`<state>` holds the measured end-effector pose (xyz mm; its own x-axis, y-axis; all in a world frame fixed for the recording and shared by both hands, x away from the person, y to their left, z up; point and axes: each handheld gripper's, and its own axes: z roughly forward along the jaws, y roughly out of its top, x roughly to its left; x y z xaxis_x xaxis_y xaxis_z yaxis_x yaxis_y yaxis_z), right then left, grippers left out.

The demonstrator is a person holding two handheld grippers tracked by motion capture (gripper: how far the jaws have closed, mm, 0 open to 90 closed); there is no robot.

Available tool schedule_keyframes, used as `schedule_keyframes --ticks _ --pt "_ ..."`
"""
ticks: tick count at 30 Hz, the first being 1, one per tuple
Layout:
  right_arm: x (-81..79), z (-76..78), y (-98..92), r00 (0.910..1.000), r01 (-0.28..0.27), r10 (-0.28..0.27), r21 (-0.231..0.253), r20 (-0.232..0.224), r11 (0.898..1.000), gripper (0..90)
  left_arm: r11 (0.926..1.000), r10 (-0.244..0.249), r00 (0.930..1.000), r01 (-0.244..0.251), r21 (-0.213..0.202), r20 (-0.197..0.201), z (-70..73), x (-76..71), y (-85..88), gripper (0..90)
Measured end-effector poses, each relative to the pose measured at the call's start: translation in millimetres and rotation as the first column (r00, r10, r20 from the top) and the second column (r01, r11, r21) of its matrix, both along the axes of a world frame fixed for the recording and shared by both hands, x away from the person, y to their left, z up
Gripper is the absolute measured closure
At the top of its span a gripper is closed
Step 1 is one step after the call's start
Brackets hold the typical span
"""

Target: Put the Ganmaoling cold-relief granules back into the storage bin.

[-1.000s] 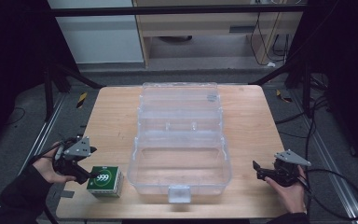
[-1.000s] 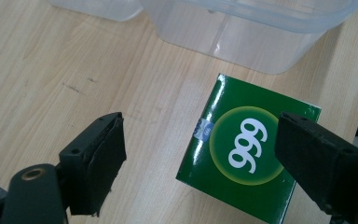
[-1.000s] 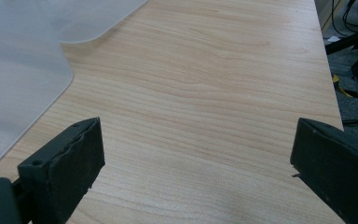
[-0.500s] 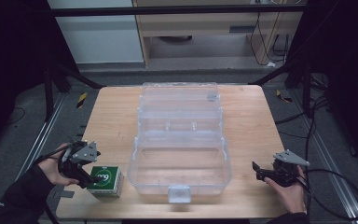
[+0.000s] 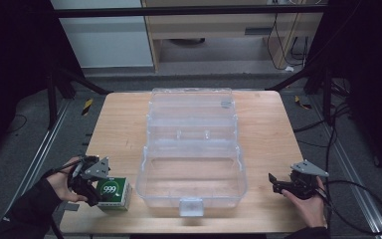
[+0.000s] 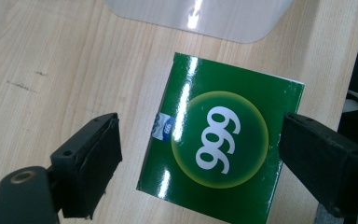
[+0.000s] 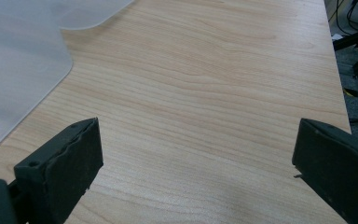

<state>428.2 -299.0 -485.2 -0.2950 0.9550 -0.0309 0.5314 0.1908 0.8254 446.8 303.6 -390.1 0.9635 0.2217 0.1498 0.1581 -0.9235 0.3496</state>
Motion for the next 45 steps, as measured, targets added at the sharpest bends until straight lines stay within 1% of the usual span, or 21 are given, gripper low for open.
schedule_keyframes --ticks 2,10,15,19,22,23,26,31,38,42,45 --pt "0.2 -0.1 0.0 1.0 -0.003 0.003 -0.001 0.0 1.0 1.9 1.0 -0.004 1.0 0.004 -0.004 -0.005 -1.5 -0.7 -0.1 12.1" --pt "0.5 -0.8 0.5 1.0 -0.007 0.007 -0.008 -0.005 1.0 1.4 0.9997 -0.024 0.9995 0.024 -0.001 -0.018 -6.3 -1.4 -2.8 11.1" --pt "0.7 -1.7 1.0 0.9999 -0.01 0.01 -0.014 -0.01 1.0 1.1 0.999 -0.041 0.9986 0.042 0.014 -0.034 -10.5 -1.7 -5.8 10.1" --pt "0.7 -1.7 1.1 0.9999 -0.01 0.01 -0.016 -0.012 1.0 1.0 0.9984 -0.05 0.998 0.051 0.023 -0.039 -12.4 -1.3 -7.5 8.4" --pt "0.6 -2.0 1.4 0.9998 -0.012 0.012 -0.017 -0.014 1.0 0.9 0.9975 -0.057 0.9976 0.058 0.04 -0.04 -14.6 -0.3 -8.8 7.2" --pt "0.7 -2.0 1.4 0.9998 -0.014 0.014 -0.017 -0.015 1.0 0.8 0.9971 -0.061 0.9975 0.063 0.044 -0.035 -16.0 0.3 -9.4 6.7" --pt "1.1 -2.7 1.4 0.9998 -0.017 0.017 -0.026 -0.013 1.0 0.7 0.9964 -0.065 0.9969 0.068 0.051 -0.043 -18.7 1.2 -10.9 5.8" --pt "0.9 -2.7 1.8 0.9997 -0.018 0.018 -0.023 -0.019 1.0 0.7 0.9949 -0.074 0.9955 0.078 0.064 -0.059 -24.9 3.0 -13.1 5.4" --pt "1.2 -3.5 2.1 0.9995 -0.023 0.023 -0.024 -0.023 0.999 0.6 0.9936 -0.084 0.994 0.089 0.069 -0.071 -34.7 5.8 -15.2 5.2" --pt "1.3 -4.3 2.8 0.9993 -0.026 0.025 -0.028 -0.027 0.999 0.6 0.993 -0.082 0.9929 0.089 0.078 -0.086 -41.9 7.3 -16.7 5.4" --pt "1.8 -4.8 2.7 0.9993 -0.03 0.029 -0.034 -0.025 0.999 0.6 0.9927 -0.084 0.9923 0.091 0.079 -0.091 -44.6 8.4 -17.7 5.2"
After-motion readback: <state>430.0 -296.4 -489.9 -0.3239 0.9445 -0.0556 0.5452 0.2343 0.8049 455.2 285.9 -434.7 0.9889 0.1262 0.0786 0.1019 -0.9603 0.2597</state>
